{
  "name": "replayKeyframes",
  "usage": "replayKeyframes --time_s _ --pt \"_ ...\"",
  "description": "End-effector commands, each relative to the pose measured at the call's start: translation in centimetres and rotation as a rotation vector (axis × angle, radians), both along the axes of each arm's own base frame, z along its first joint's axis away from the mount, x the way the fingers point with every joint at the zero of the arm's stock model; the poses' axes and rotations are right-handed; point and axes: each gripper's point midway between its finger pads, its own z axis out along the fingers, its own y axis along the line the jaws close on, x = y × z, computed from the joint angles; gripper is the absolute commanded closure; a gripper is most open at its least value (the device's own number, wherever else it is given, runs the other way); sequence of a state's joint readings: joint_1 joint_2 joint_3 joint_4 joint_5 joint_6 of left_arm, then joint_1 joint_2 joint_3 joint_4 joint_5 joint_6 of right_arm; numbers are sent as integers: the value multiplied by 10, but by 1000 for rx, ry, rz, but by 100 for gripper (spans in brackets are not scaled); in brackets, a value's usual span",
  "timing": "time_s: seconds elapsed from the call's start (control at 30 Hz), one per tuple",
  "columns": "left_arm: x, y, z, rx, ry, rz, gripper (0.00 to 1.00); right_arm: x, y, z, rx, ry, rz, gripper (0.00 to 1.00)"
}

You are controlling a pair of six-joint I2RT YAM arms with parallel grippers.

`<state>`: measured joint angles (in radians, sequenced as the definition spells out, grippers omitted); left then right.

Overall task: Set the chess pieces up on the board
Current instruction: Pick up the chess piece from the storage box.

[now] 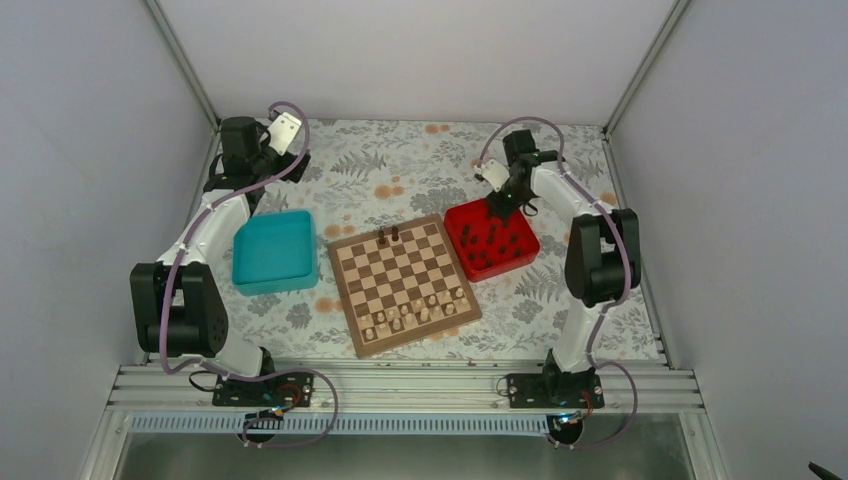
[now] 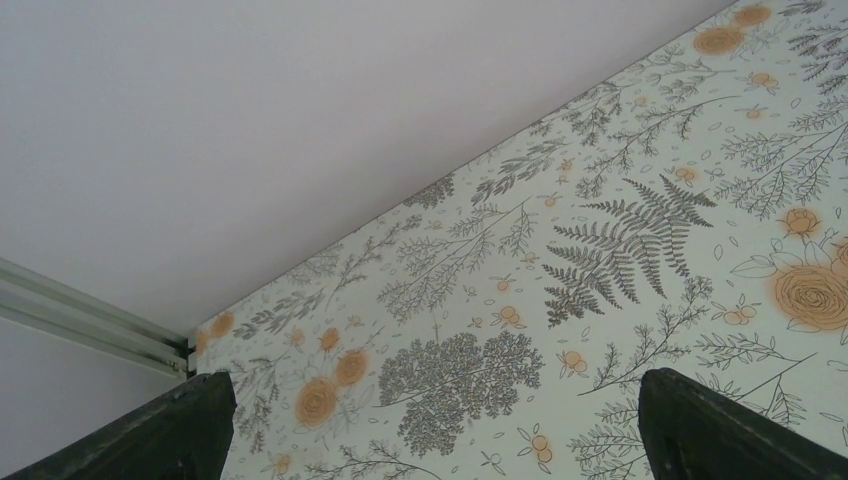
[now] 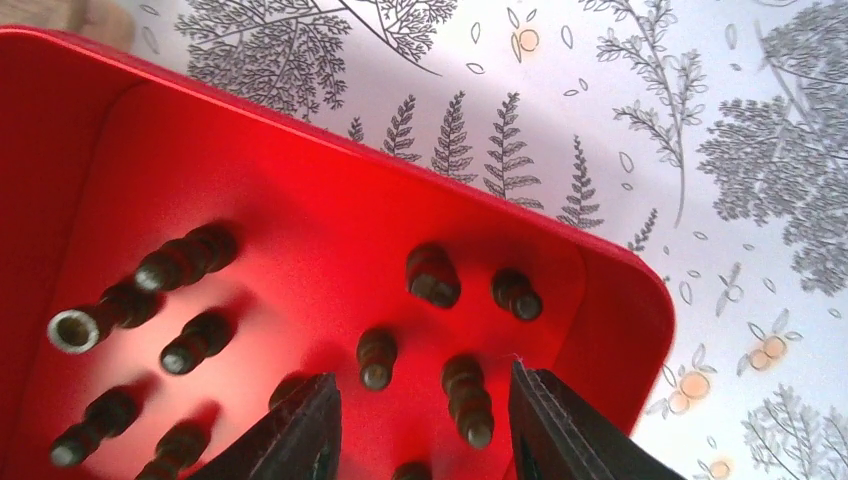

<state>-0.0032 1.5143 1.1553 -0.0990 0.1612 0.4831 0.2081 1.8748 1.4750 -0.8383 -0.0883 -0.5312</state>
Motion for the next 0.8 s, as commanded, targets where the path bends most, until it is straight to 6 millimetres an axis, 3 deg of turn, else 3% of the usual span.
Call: replayKeyframes --time_s 0.0,0.23,0.77 --pt "-2 -1 12 -1 -37 -3 0 23 1 -12 -5 -28 8 55" --pt "-3 -1 10 5 -36 -2 0 32 4 -19 -7 -15 24 55" --pt "-2 -2 5 4 -23 -11 0 28 9 -39 7 47 41 58"
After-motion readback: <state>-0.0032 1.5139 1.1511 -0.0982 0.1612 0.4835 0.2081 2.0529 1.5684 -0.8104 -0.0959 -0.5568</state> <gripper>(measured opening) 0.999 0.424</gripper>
